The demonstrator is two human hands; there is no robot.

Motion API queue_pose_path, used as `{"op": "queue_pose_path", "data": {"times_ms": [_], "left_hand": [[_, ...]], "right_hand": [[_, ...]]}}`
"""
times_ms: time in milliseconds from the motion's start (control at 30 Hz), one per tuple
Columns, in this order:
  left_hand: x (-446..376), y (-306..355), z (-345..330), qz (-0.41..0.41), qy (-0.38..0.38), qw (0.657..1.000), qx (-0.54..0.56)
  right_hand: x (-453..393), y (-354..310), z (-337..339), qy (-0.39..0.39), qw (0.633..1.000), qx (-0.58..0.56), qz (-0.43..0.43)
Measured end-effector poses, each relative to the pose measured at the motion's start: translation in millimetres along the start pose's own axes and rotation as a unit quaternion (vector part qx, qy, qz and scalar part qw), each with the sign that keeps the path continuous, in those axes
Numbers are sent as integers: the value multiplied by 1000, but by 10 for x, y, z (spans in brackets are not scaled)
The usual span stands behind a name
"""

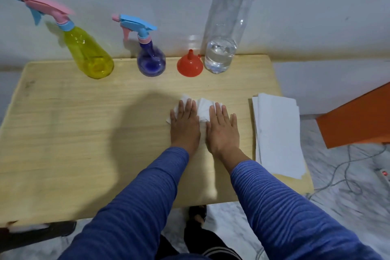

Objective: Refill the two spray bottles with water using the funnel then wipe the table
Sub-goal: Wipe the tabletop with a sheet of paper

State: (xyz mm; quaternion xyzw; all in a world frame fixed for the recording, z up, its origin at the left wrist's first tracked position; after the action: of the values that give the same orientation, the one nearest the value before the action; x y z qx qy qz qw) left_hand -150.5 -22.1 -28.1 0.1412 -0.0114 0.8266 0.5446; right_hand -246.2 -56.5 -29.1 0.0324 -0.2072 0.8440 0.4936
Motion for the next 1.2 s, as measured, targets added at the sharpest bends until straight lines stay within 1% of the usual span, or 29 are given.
{"op": "queue_pose_path", "data": {"times_ms": [133,233,333,433,600,833,967,1100,1200], "left_hand": [[39,165,-68,-15,-2,1000,-2],[111,203,-73,-31,5,999,-5],[229,108,-74,-42,17,999,-6],[336,-55,-79,-41,26,999,-5],[586,-802,-39,4,31,1000,2],[1136,-2268,-12,91,16,996,7],[1479,-3014,10,150,14,989,2],[1825,-3488,-31,181,13,983,-4],[1981,-3593,-66,189,20,982,-12]], "right_hand": [[97,156,6,3,1000,-7,-26],[211,142,-36,12,998,-31,-47],[337,26,-114,23,997,-56,-55],[403,-125,-175,24,997,-57,-48],[463,-856,-409,1,999,-42,6],[570,-2216,-942,-44,994,-36,91],[719,-2934,-1208,-53,988,-36,140],[915,-3411,-1436,-63,983,-22,173],[1039,-3538,-1528,-68,981,-10,182]]}}
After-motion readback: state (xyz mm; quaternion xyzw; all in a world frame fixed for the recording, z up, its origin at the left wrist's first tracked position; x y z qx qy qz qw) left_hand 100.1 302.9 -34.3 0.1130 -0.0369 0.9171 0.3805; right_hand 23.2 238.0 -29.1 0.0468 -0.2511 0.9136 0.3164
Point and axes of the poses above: each hand's wrist, its own x-axis away from the middle knuckle, its own z-axis out of the back of the hand, y = z × x, the point moved 8 cm from there along -x, towards the middle knuckle, and after that the axes turned 9 degrees about -x, right-handed, at the moved point
